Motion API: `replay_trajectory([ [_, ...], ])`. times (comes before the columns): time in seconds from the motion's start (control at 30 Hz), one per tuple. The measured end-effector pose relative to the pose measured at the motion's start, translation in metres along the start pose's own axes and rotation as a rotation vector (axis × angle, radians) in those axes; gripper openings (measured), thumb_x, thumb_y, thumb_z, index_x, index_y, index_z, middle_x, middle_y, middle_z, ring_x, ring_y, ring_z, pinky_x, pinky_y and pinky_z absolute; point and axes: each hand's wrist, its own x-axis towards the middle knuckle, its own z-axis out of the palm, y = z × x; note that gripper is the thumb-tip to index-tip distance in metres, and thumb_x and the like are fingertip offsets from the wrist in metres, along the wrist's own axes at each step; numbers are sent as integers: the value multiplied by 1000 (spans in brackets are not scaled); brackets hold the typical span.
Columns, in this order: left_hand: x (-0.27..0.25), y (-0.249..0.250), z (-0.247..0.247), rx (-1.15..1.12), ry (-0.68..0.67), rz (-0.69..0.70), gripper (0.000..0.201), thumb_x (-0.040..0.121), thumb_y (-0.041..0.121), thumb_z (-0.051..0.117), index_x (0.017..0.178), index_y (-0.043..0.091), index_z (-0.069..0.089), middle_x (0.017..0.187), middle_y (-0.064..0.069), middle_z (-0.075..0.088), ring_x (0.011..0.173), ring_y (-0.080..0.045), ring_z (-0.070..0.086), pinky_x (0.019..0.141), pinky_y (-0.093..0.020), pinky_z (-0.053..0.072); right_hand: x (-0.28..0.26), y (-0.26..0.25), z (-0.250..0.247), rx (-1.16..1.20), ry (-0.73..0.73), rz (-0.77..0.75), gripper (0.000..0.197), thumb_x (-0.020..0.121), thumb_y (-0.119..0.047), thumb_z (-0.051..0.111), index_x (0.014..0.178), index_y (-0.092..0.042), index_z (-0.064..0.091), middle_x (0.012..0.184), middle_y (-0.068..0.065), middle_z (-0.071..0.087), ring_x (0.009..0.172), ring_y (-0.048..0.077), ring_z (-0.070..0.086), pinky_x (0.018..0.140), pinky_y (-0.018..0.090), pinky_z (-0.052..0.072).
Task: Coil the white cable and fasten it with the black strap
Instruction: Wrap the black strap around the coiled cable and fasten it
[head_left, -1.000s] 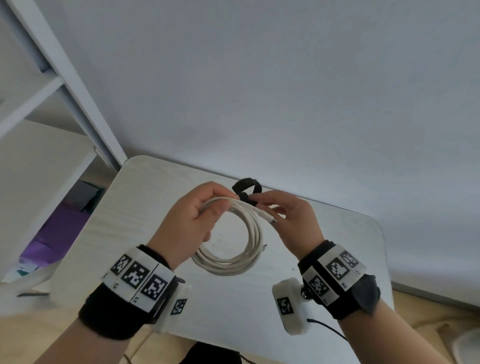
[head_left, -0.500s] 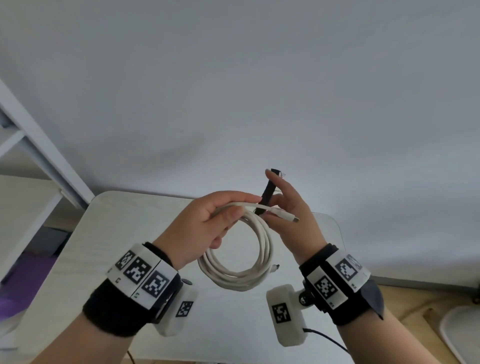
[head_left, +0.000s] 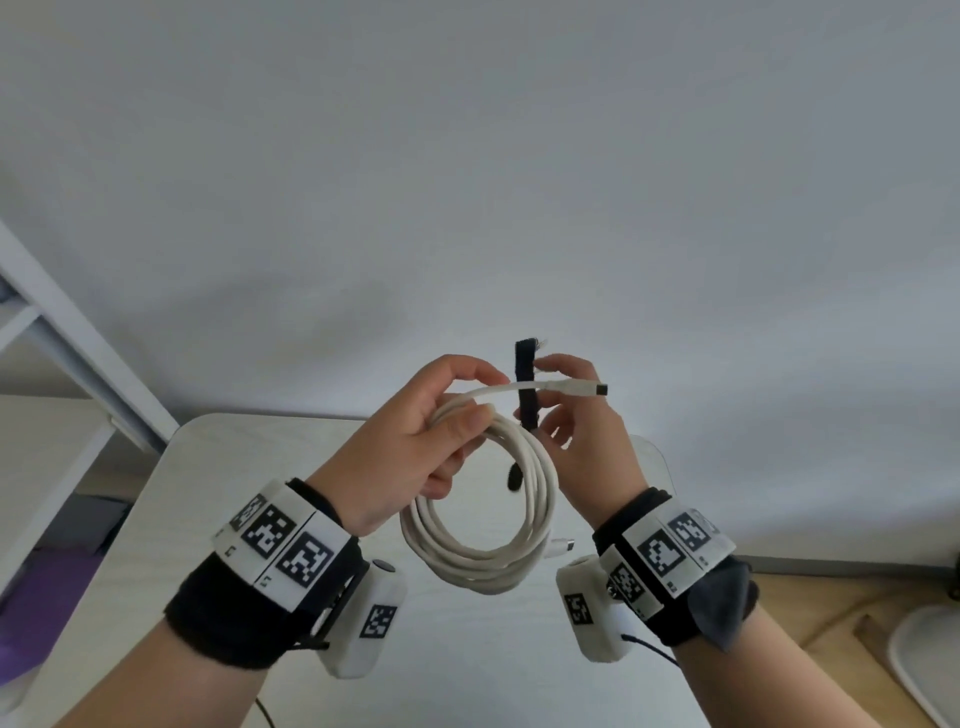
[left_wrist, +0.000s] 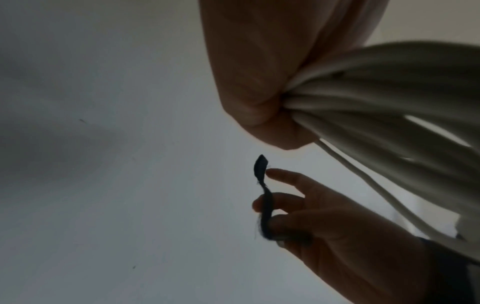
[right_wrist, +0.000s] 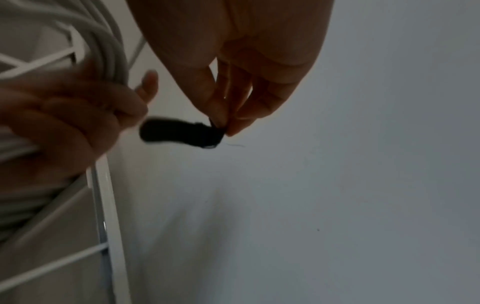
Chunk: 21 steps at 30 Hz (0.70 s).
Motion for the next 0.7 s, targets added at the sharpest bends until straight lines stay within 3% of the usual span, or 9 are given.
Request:
replay_trajectory([
  [0.1, 1, 0, 5, 1, -12, 5, 19, 81, 35, 53, 97, 33, 64, 59, 4, 40, 49, -11, 25, 41, -20, 23, 2, -2, 0, 17, -7, -5, 35, 80, -2, 65, 98, -24, 44, 79, -14, 61, 59, -2, 56, 54, 13, 43],
  [0.2, 4, -1, 8, -12, -13, 10, 23, 81, 33, 53, 92, 34, 73, 56, 7, 36, 46, -9, 23, 41, -20, 20, 3, -8, -2, 189, -88, 41, 29, 80, -6, 67, 83, -26, 46, 69, -13, 59, 52, -3, 51, 51, 12, 41],
  [0.27, 4, -1, 9, -8, -13, -2, 25, 81, 33, 52, 95, 35, 73, 54, 10, 33, 46, -9, 23, 41, -19, 21, 4, -10, -3, 311, -153, 73, 24, 80, 2, 64, 77, -17, 50, 56, -12, 61, 47, -3, 53, 49, 12, 42],
  [0.33, 3, -1, 10, -15, -7, -27, 27, 81, 34, 53, 97, 35, 74, 54, 9, 31, 46, -8, 22, 41, -19, 20, 4, -8, -2, 407, -190, 98, 22, 79, 10, 61, 74, -10, 52, 54, -11, 63, 49, 0, 56, 52, 17, 46],
  [0.4, 3, -2, 10, -34, 4, -50, 27, 81, 35, 53, 98, 33, 74, 56, 3, 28, 47, -11, 19, 42, -21, 16, 4, -8, -2, 474, -207, 117, 23, 79, 13, 59, 73, -9, 53, 57, -9, 65, 54, 6, 59, 59, 23, 50],
  [0.5, 3, -1, 11, -66, 23, -58, 27, 81, 34, 54, 98, 29, 74, 59, -3, 28, 48, -16, 16, 44, -25, 12, 2, -13, -2, 485, -215, 115, 14, 80, 11, 59, 70, 1, 60, 57, -5, 66, 55, 5, 60, 58, 20, 49],
  [0.6, 3, -1, 11, -81, 42, -62, 27, 81, 33, 55, 98, 30, 74, 58, -1, 31, 47, -14, 16, 44, -26, 12, -1, -18, -3, 520, -209, 112, 11, 79, 7, 61, 84, 1, 69, 76, 14, 70, 70, 18, 65, 69, 32, 53],
  [0.7, 3, -1, 10, -63, 61, -70, 29, 81, 33, 55, 106, 37, 71, 61, -1, 34, 49, -13, 19, 44, -25, 14, -2, -20, -6, 629, -248, 180, 20, 79, 7, 58, 94, -1, 68, 81, 14, 67, 71, 23, 63, 69, 31, 52],
])
